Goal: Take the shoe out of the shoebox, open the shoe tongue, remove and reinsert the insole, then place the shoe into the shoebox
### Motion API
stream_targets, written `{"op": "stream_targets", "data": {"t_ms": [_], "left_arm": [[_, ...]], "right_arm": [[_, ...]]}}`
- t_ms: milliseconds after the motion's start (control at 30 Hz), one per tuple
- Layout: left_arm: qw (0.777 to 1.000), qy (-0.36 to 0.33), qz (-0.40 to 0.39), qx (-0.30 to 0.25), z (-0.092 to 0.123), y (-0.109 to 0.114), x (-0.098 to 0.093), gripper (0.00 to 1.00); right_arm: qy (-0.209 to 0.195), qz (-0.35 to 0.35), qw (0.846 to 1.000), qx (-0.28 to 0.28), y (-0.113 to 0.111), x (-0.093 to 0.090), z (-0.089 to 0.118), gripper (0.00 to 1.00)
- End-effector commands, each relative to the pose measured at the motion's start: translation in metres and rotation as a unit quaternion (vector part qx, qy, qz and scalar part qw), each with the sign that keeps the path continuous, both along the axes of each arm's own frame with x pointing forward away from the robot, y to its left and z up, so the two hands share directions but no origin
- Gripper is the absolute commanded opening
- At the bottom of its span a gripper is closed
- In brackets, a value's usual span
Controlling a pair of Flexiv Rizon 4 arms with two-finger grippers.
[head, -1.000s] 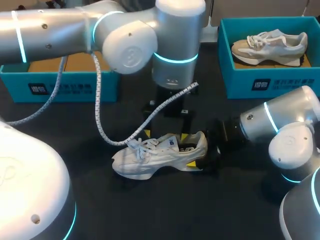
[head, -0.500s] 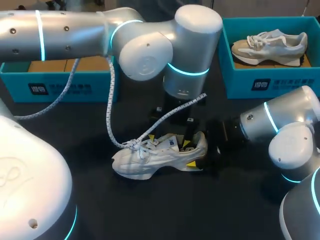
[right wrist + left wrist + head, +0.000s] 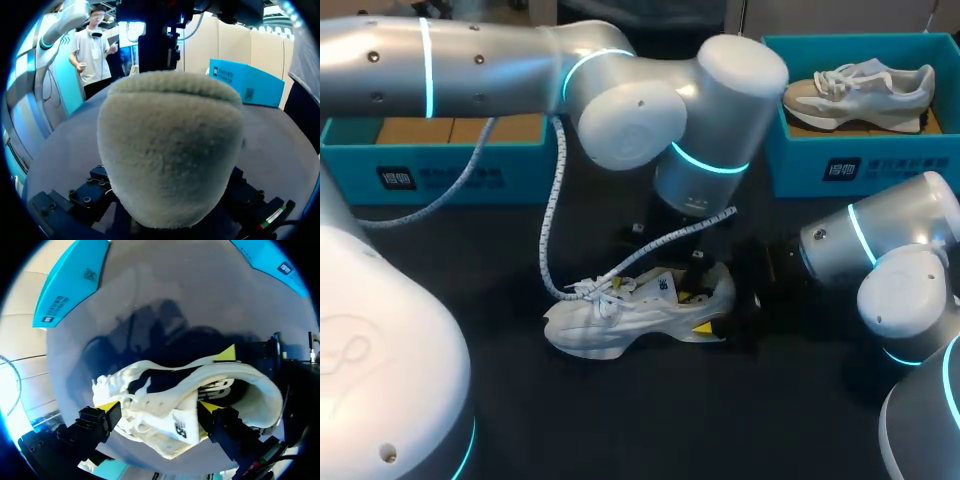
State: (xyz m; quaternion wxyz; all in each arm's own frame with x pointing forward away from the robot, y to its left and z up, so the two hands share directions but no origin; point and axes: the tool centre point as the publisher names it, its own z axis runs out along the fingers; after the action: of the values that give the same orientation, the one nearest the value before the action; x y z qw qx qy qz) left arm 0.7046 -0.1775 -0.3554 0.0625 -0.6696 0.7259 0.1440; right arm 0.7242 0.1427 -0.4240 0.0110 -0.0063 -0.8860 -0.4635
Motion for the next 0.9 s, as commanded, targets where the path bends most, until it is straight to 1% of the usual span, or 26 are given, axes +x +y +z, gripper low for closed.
{"op": "stream_targets", "data": {"t_ms": [33, 200, 367, 433, 467, 500, 533, 567, 600, 633, 800, 900], "left_arm": [[1.0, -0.009, 0.006, 0.011, 0.01, 0.005, -0.005, 1.0], [0.999, -0.024, 0.03, 0.018, 0.023, 0.019, -0.006, 1.0], [0.999, -0.027, 0.036, 0.023, 0.033, 0.028, -0.008, 1.0], [0.999, -0.028, 0.041, 0.022, 0.034, 0.031, -0.009, 0.85], [0.999, -0.027, 0.043, 0.02, 0.035, 0.032, -0.009, 0.73], [0.999, -0.024, 0.045, 0.016, 0.035, 0.033, -0.009, 0.5], [0.999, -0.021, 0.047, 0.011, 0.035, 0.033, -0.009, 0.44], [0.999, -0.019, 0.049, 0.007, 0.035, 0.033, -0.009, 0.3], [0.999, -0.015, 0.049, 0.0, 0.035, 0.034, -0.009, 0.21], [0.999, -0.009, 0.05, -0.008, 0.035, 0.034, -0.01, 0.0], [0.998, 0.011, 0.056, -0.037, 0.035, 0.034, -0.014, 0.0], [0.996, 0.02, 0.062, -0.054, 0.038, 0.039, -0.018, 0.0]], "right_arm": [[0.0, 0.0, 1.0, -0.002, 0.002, 0.002, -0.001, 0.0], [0.0, 0.0, 1.0, -0.002, 0.002, 0.002, -0.001, 0.0], [0.0, 0.0, 1.0, -0.002, 0.002, 0.002, -0.001, 0.0], [0.0, 0.0, 1.0, -0.002, 0.002, 0.002, -0.001, 0.0], [0.0, 0.0, 1.0, -0.002, 0.002, 0.002, -0.001, 0.0], [0.0, 0.0, 1.0, -0.002, 0.002, 0.002, -0.001, 0.0], [0.0, 0.0, 1.0, -0.002, 0.002, 0.002, -0.001, 0.0], [0.0, 0.0, 1.0, -0.002, 0.002, 0.002, -0.001, 0.0], [0.0, 0.0, 1.0, -0.002, 0.002, 0.002, -0.001, 0.0], [0.0, 0.0, 1.0, -0.002, 0.002, 0.002, -0.001, 0.0], [0.0, 0.0, 1.0, -0.002, 0.002, 0.002, -0.001, 0.0], [0.0, 0.0, 1.0, -0.002, 0.002, 0.002, -0.001, 0.0]]}}
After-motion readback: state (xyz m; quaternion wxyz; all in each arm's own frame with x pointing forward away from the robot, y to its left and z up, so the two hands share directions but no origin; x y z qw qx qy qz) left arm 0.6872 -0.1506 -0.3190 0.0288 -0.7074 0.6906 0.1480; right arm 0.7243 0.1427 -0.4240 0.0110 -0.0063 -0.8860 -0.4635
